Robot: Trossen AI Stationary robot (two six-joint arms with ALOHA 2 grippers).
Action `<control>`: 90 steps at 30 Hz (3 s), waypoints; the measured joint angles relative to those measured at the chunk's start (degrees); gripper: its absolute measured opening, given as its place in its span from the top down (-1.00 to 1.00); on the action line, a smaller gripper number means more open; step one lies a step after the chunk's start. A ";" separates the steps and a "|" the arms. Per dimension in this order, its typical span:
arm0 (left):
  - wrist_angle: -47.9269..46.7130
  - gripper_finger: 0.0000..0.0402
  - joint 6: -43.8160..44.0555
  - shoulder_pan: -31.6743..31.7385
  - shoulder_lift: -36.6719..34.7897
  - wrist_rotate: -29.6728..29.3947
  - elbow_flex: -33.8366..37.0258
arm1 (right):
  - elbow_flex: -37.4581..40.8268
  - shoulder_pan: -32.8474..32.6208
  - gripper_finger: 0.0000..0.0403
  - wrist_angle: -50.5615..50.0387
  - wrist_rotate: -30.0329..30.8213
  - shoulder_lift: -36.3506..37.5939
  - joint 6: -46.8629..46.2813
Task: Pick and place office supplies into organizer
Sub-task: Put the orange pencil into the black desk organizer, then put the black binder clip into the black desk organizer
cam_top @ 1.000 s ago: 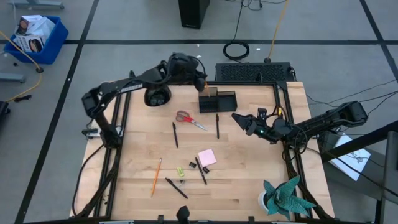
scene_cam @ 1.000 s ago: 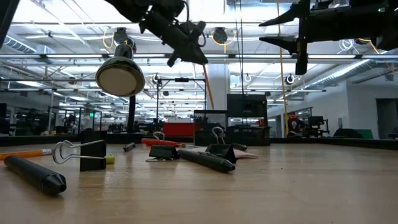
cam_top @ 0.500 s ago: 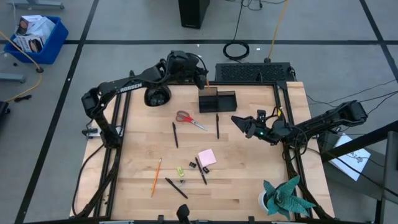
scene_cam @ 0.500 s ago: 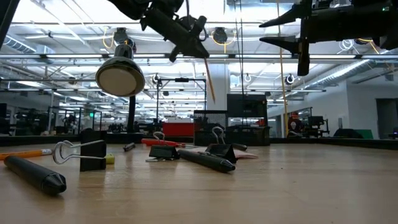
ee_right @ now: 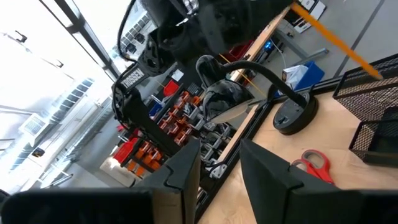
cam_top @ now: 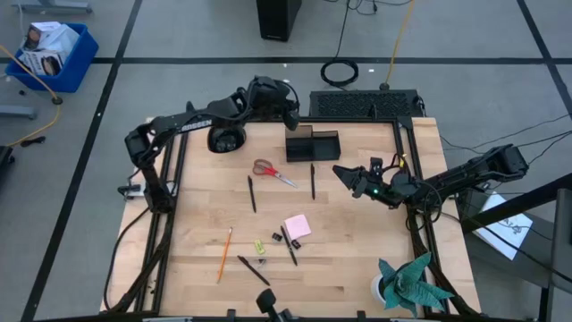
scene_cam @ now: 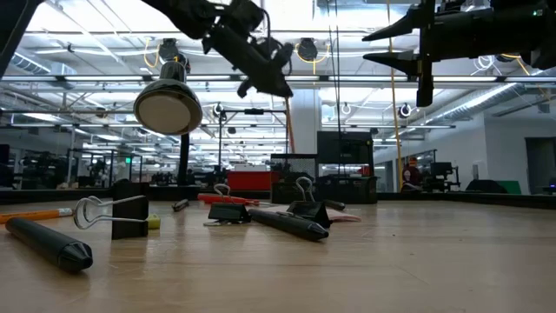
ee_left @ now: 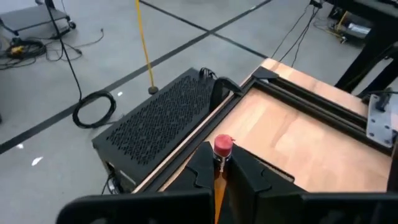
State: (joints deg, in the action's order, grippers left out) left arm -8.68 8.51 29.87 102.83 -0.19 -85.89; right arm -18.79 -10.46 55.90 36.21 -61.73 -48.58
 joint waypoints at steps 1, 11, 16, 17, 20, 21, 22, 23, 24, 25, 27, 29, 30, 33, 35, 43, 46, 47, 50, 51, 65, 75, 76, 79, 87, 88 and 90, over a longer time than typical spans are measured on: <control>-0.56 0.90 0.08 0.00 0.61 0.00 0.06 | 0.00 0.00 0.48 -0.02 0.00 0.00 -0.04; -0.34 0.80 0.42 -0.92 4.34 -1.44 0.13 | 0.00 0.00 0.48 -0.07 -0.04 0.00 1.13; 0.34 0.80 3.12 -0.96 4.76 -1.39 0.09 | 0.00 0.00 0.48 -0.07 -0.04 0.00 1.29; 0.35 0.79 3.18 -0.96 4.80 -1.36 0.09 | 0.00 0.00 0.48 -0.08 -0.04 0.00 1.28; 1.52 0.74 2.72 -0.92 4.80 0.31 0.08 | 0.00 0.00 0.48 -0.07 -0.04 0.00 1.29; 1.75 0.70 2.41 -0.92 4.80 0.44 0.09 | 0.00 0.00 0.48 -0.09 -0.04 0.00 1.29; 1.74 0.65 2.42 -0.92 4.80 0.44 0.09 | 0.00 0.00 0.48 -0.09 -0.02 0.00 1.29; 1.62 0.59 2.58 -0.92 4.80 0.46 0.09 | 0.00 0.00 0.48 -0.07 -0.04 0.00 1.29; 1.33 0.52 2.82 -0.90 4.80 0.37 0.09 | 0.00 0.00 0.48 -0.07 -0.04 0.00 1.29; 0.96 0.45 3.64 -0.85 4.80 0.20 0.09 | 0.00 0.00 0.48 -0.09 -0.04 0.00 1.29; 0.60 0.31 5.25 -0.79 4.80 0.06 0.09 | 0.00 0.00 0.48 -0.08 -0.04 0.00 1.29; 0.77 0.18 5.55 -0.74 4.80 0.02 0.09 | 0.00 0.00 0.48 -0.09 -0.04 0.00 1.30; 1.13 0.12 5.57 -0.74 4.80 0.03 0.09 | 0.00 0.00 0.48 -0.09 -0.04 0.00 1.42; 1.37 0.00 7.38 -0.74 4.58 1.37 0.09 | 0.00 0.00 0.48 -0.09 -0.04 0.00 2.14; 1.30 -0.05 8.07 -0.76 4.09 2.61 0.13 | 0.00 0.00 0.48 -0.07 -0.07 0.00 3.00; 1.08 -0.08 8.79 -1.68 -1.69 7.76 0.13 | -0.05 -0.02 0.48 0.31 -3.47 0.00 5.96; 0.22 -0.08 9.76 -2.32 -5.14 8.18 0.13 | -1.00 0.06 0.48 -1.58 -4.39 0.04 6.85; -0.35 -0.08 10.87 -2.54 -6.37 8.23 0.11 | -1.69 0.27 0.48 -2.96 -5.21 0.02 7.56; -2.40 -0.08 15.07 -2.69 -9.68 9.78 0.13 | -4.52 1.06 0.48 -7.98 -8.19 0.02 8.93; -2.38 -0.08 16.23 -2.79 -10.79 10.69 0.13 | -5.64 1.29 0.48 -10.25 -8.23 0.02 9.22; -8.86 -0.08 16.23 -3.43 -24.60 15.36 1.58 | -21.10 6.72 0.48 -36.59 -18.67 -1.24 16.89; -6.17 -0.08 18.72 -3.50 -37.87 12.27 14.81 | -33.50 9.64 0.48 -49.13 -28.79 -11.67 19.76; -5.65 -0.08 19.36 -3.47 -39.36 11.45 16.57 | -34.94 9.87 0.48 -49.77 -29.43 -13.19 20.43; -1.87 -0.08 20.63 -3.35 -44.07 10.49 21.56 | -40.50 10.94 0.48 -54.82 -32.15 -17.59 23.28; 4.93 -0.08 21.67 -3.28 -53.45 10.79 30.19 | -49.35 12.85 0.48 -62.76 -36.09 -25.62 29.56; 5.00 -0.08 21.66 -3.33 -53.95 11.69 30.61 | -49.30 12.99 0.48 -62.30 -36.34 -25.64 29.34; 4.88 -0.08 20.60 -3.77 -54.60 13.58 31.49 | -48.73 13.03 0.48 -60.88 -35.90 -25.60 29.09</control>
State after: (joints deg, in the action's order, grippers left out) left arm -3.80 29.11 26.10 48.23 13.40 -54.40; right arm -67.51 2.57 -4.98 0.31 -87.34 -19.49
